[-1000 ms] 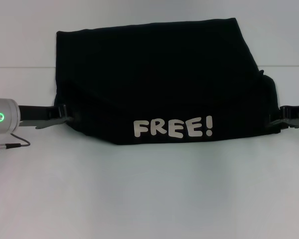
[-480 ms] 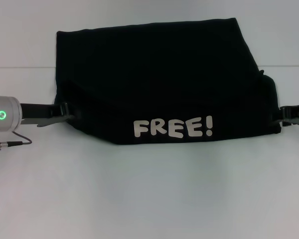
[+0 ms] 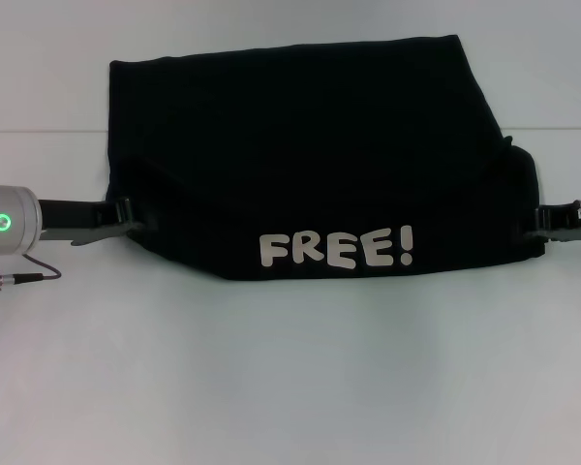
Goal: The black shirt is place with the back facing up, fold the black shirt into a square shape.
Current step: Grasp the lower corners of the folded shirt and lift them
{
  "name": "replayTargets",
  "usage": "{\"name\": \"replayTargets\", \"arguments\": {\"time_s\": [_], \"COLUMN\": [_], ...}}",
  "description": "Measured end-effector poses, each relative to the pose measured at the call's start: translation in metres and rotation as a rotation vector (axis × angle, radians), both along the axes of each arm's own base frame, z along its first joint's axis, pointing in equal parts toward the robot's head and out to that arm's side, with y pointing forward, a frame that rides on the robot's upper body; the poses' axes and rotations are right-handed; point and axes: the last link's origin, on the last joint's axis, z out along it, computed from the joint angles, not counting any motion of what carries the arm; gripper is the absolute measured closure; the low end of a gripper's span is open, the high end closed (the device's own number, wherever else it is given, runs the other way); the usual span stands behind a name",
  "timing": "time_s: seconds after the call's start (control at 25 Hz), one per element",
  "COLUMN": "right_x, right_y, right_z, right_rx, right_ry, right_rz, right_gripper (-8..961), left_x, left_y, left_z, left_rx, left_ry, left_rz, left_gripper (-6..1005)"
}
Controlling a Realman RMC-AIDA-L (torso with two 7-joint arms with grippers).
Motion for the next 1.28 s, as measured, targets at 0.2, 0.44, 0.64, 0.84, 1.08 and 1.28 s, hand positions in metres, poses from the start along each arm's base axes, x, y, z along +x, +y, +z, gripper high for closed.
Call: {"name": "replayTargets", "arguments": {"time_s": [0.2,0.44,0.64,0.84,1.08,1.28], "right_x": [-0.001,-0.001,0.0,-0.001,0.003,0.017], "right_y": [0.001,0.001,-0.007,-0.025,-0.057,-0.092], "right_z": [0.003,0.002,0.009,0.025,0.037,0.034], "right_rx": [0.002,-0.004,-0.029,-0.051,-0.123,-0.237], "right_ry": [0.004,0.003,0.041,0.089,0.144,0.183], "right_rz": [-0.001,-0.001,-0.032,-0.046,-0.086,-0.15], "right_gripper": [701,837,898,921,922,922], "left_x": [0.001,0.002,0.01,0.024,0.023,0.019], "left_y": [0.0,0.001,-0.001,-0.008,-0.032,-0.059], "left_z": [0.0,-0.001,0.0,0.009,0.023,0.032], "left_rx": [-0.002,-0.003,-0.071,-0.175,-0.327,-0.461], "left_ry": [-0.001,-0.002,0.0,-0.029,-0.032,-0.023], "left_rz": [-0.001,-0.003,-0.031,-0.068,-0.081,-0.099], "left_gripper": [985,984,985,985,984,984]}}
